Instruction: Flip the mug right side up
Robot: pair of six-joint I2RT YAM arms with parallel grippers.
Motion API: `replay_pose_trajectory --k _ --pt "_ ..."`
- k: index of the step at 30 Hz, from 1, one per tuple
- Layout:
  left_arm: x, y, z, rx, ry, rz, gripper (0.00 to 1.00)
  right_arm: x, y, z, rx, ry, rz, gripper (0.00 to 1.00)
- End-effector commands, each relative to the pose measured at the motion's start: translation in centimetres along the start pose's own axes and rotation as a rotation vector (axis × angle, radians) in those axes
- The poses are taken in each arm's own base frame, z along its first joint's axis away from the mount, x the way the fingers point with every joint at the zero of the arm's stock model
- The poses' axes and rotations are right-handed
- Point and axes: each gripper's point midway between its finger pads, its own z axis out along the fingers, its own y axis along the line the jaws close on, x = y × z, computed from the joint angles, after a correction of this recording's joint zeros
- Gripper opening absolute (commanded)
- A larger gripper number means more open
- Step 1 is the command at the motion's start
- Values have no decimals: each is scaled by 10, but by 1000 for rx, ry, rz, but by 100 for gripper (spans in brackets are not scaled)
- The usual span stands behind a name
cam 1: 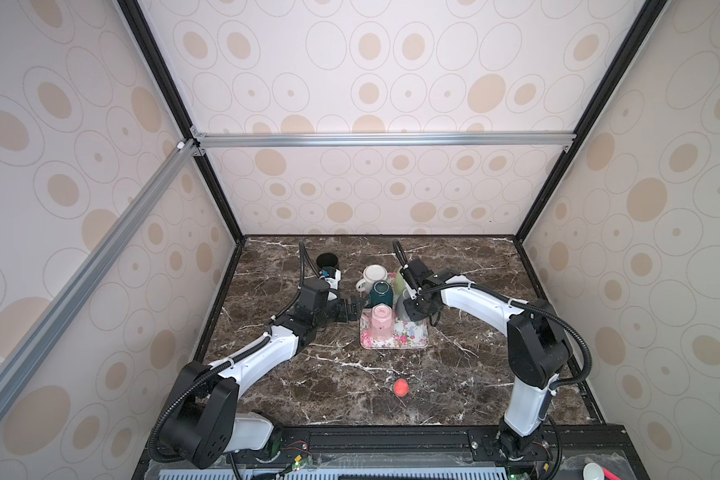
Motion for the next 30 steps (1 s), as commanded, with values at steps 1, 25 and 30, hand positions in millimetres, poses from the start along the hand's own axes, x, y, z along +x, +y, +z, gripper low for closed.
replay_pose_trajectory --k 1,25,30 --pt "-15 -10 -4 23 -43 3 98 6 -5 0 36 10 6 12" --pt "-21 -9 -15 9 -81 4 98 -1 -1 -9 14 -30 24 6" --pt "-23 -9 -17 6 -88 7 98 -3 -2 -12 19 -39 24 4"
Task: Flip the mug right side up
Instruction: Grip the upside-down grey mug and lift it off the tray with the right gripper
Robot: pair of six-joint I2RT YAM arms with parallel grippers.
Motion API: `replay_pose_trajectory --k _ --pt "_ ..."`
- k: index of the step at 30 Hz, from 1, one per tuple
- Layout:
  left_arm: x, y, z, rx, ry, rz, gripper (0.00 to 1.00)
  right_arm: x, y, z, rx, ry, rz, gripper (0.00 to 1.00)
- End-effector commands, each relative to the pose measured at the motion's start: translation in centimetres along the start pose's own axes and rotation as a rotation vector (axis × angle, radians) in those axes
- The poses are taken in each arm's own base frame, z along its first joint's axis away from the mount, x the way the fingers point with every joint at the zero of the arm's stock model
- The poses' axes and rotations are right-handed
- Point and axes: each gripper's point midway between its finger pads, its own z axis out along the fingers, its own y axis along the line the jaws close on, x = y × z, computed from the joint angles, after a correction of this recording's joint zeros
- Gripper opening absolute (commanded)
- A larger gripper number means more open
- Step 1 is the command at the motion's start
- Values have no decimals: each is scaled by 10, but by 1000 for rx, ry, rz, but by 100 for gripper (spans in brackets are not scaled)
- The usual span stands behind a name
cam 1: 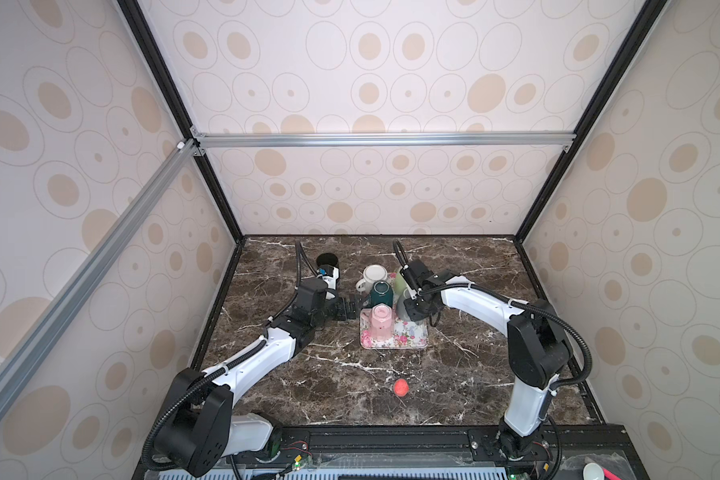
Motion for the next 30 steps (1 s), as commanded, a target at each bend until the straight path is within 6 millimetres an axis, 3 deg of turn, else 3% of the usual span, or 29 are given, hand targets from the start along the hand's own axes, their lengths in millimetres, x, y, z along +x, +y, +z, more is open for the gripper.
replay_pose_trajectory --k 1,15,30 --pt "-11 -5 -5 4 -41 2 98 -2 -2 -12 9 -30 11 3" --pt "-11 0 -9 -13 -65 3 98 -5 -5 -32 1 -67 37 0" --pt "-8 -1 -9 -2 -61 5 98 -9 8 -69 -140 -178 105 0"
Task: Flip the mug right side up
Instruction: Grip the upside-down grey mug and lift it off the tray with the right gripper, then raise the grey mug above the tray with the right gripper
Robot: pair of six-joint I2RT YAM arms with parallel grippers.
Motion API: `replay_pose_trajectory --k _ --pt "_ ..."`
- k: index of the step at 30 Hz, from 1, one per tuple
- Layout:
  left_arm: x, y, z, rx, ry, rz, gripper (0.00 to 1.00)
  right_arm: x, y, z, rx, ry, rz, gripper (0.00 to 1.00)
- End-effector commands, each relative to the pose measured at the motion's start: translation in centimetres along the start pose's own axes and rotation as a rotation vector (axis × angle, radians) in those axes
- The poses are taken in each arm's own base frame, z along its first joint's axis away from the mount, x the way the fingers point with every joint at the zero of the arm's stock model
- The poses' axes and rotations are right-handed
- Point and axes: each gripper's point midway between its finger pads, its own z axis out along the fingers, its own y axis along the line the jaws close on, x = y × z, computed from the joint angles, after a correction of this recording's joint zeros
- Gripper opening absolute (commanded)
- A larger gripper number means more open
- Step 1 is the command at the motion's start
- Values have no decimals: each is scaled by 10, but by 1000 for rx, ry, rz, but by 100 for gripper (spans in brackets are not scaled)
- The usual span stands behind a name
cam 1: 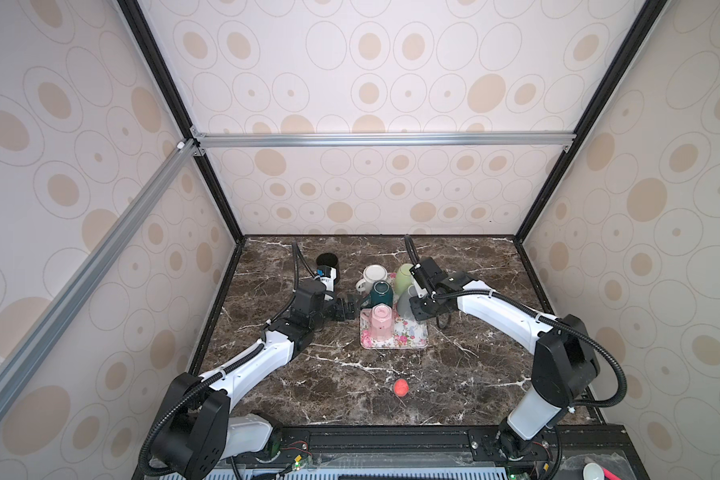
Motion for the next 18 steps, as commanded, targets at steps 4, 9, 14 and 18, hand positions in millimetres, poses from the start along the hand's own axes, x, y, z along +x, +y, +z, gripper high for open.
replay_pose_trajectory --k 4,9,14,18 --pt "-6 -6 -6 23 -30 1 98 -19 15 -35 -110 -132 47 0" --pt "-6 -7 -7 26 -33 -2 98 -24 20 -52 -158 -177 71 0" --pt "-7 -10 -7 43 -37 0 98 -28 22 -70 -201 -229 103 0" --pt "-3 -4 -5 19 -33 10 98 -33 21 -81 -222 -278 132 0"
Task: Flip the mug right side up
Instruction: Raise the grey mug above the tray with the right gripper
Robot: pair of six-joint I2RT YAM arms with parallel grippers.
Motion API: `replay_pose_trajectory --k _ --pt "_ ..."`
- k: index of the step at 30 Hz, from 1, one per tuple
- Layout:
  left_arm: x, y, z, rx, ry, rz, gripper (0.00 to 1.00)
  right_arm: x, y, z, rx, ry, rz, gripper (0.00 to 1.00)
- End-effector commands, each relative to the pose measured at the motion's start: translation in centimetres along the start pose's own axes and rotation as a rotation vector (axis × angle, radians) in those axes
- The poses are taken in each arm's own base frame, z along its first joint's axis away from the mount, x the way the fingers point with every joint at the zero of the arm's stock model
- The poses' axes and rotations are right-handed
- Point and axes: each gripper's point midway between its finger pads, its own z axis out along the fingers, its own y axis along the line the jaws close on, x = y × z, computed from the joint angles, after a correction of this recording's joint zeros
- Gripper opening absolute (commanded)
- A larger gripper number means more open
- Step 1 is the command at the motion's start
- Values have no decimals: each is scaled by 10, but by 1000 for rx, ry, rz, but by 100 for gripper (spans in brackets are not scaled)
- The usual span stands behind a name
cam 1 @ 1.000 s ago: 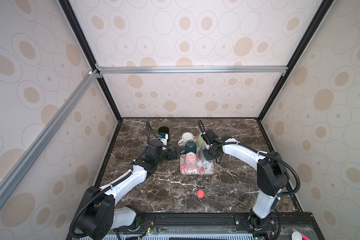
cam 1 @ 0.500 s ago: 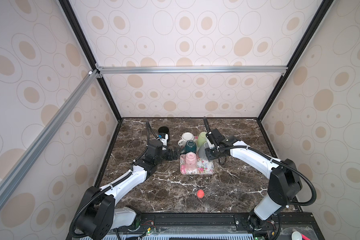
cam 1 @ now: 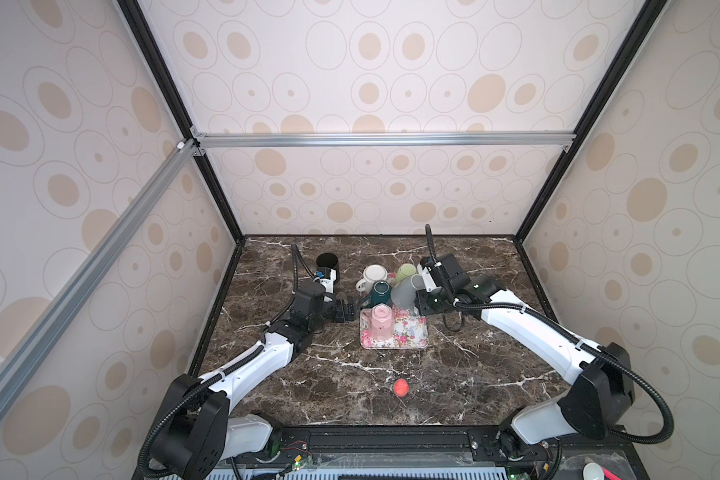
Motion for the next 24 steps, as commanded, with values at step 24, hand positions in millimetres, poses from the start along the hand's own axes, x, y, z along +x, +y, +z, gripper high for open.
replay_pose_trajectory --k 24 --pt "-21 -24 2 103 -44 -49 98 -26 6 -37 -172 -196 124 0"
